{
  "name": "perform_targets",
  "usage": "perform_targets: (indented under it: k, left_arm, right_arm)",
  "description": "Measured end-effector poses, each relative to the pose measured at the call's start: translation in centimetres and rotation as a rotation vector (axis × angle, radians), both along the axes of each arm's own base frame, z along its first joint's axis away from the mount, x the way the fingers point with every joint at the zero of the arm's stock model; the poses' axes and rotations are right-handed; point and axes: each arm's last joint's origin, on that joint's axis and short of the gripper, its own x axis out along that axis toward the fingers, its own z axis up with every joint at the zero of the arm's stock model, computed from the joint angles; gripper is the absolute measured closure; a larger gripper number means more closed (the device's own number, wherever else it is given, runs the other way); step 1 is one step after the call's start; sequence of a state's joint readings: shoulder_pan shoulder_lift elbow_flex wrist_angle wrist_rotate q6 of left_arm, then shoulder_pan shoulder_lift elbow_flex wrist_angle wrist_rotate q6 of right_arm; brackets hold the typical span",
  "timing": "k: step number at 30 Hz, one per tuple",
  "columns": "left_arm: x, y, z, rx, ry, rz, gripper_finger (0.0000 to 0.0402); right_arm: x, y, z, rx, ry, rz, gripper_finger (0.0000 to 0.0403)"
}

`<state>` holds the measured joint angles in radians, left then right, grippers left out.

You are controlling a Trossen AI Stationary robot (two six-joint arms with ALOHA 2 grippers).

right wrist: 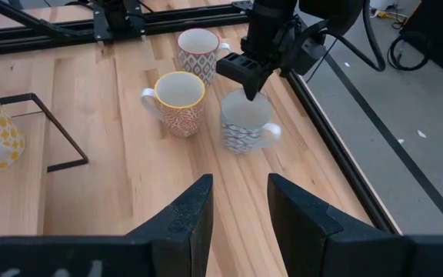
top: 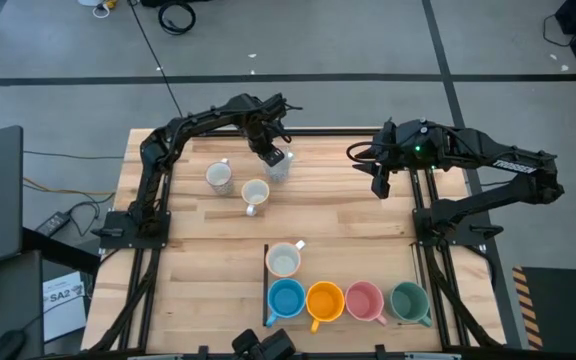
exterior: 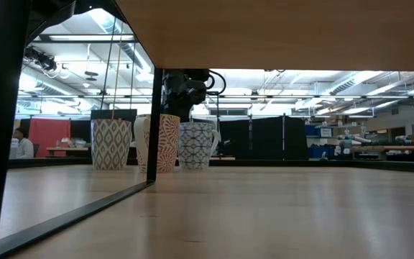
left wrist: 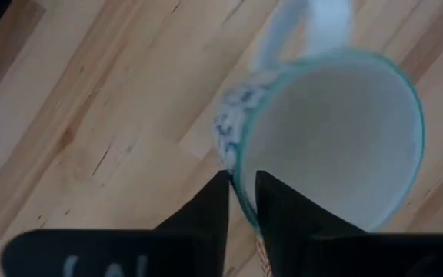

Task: Place coffee mugs
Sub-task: Put the blue patterned mug on the shelf

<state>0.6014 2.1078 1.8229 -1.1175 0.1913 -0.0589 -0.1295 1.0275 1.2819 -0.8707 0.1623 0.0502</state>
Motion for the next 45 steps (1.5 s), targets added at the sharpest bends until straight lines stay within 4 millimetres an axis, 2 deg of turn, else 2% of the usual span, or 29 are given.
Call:
perform_targets:
  k: [6,16,22,29,37,40,45]
  left_arm:
    - [0.0,0.0,0.0,-0.006,0.003,0.014,0.038]
    - [0.0,0.0,1.3,-0.004,-0.003,0.039,0.0382]
    - [0.3,-0.1,3.7,0.006,-0.037,0.033,0.0382]
    - [0.6,-0.9,8.1,0.04,-0.102,0.013,0.0382]
    - [1.6,-3.8,13.8,0.075,-0.238,0.047,0.0383]
    - [1.9,-5.6,14.9,0.042,-0.287,0.071,0.0383]
    - [2.9,-9.1,15.5,-0.064,-0.298,0.067,0.0383]
  right_arm:
    - [0.0,0.0,0.0,0.0,0.0,0.0,0.0273]
    - [0.0,0.0,0.0,0.0,0.0,0.001,0.0273]
    - [0.0,0.0,0.0,-0.016,0.006,0.012,0.0273]
    - [0.0,0.0,0.0,-0.028,0.003,0.019,0.0273]
    - [0.1,0.0,0.0,-0.029,0.002,0.019,0.0273]
    - [0.0,0.0,0.0,-0.029,0.004,0.019,0.0273]
    - [-0.1,-0.1,-0.1,-0.055,0.03,0.037,0.0273]
